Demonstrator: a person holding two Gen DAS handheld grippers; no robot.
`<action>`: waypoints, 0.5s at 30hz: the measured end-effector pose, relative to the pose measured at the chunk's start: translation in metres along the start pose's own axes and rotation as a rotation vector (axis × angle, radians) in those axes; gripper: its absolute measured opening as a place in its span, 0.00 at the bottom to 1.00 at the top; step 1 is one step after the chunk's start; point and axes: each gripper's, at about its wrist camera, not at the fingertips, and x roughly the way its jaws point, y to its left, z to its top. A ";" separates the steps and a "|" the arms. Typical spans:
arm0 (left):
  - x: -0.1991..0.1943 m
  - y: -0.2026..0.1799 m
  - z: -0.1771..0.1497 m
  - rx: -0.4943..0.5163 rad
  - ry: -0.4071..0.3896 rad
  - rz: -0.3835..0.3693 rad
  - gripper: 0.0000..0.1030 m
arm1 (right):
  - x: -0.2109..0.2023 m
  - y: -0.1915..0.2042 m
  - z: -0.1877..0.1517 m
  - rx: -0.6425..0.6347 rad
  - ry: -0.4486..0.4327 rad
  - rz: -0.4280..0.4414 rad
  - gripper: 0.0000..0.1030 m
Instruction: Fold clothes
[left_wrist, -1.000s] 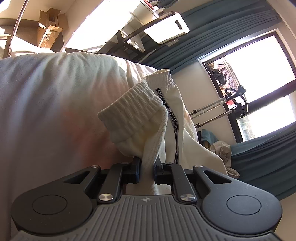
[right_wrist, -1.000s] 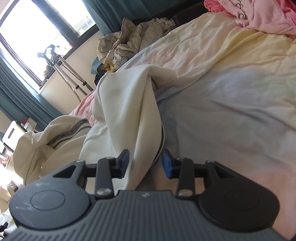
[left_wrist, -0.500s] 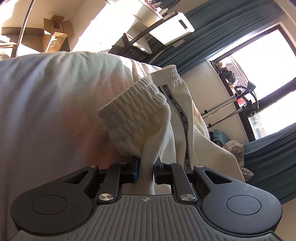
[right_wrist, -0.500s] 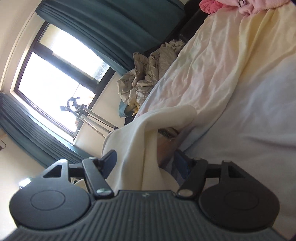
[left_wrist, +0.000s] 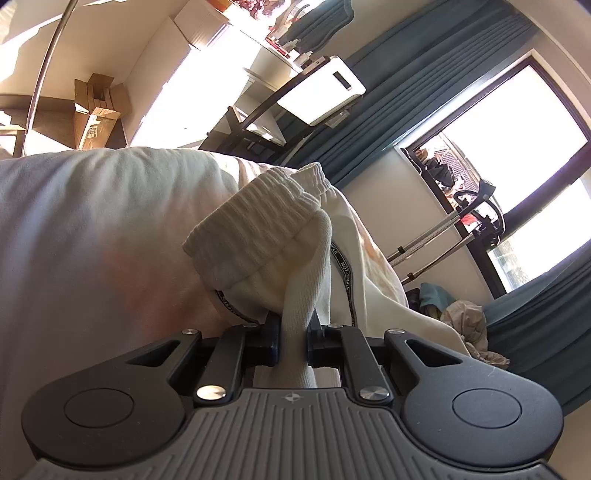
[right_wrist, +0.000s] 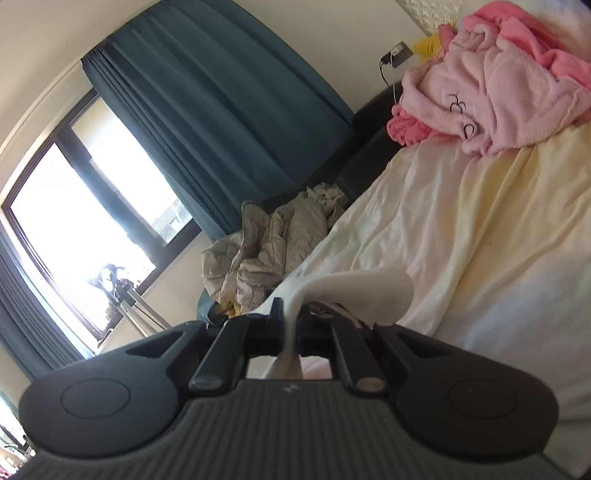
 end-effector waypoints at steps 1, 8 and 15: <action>-0.003 0.004 0.005 -0.034 -0.001 -0.015 0.14 | -0.011 0.004 0.009 -0.019 -0.051 -0.021 0.06; -0.010 0.027 0.016 -0.131 0.060 -0.024 0.14 | -0.076 -0.037 0.031 0.074 -0.076 -0.248 0.07; -0.004 0.048 0.015 -0.173 0.115 0.029 0.14 | -0.064 -0.122 -0.001 0.464 0.212 -0.401 0.43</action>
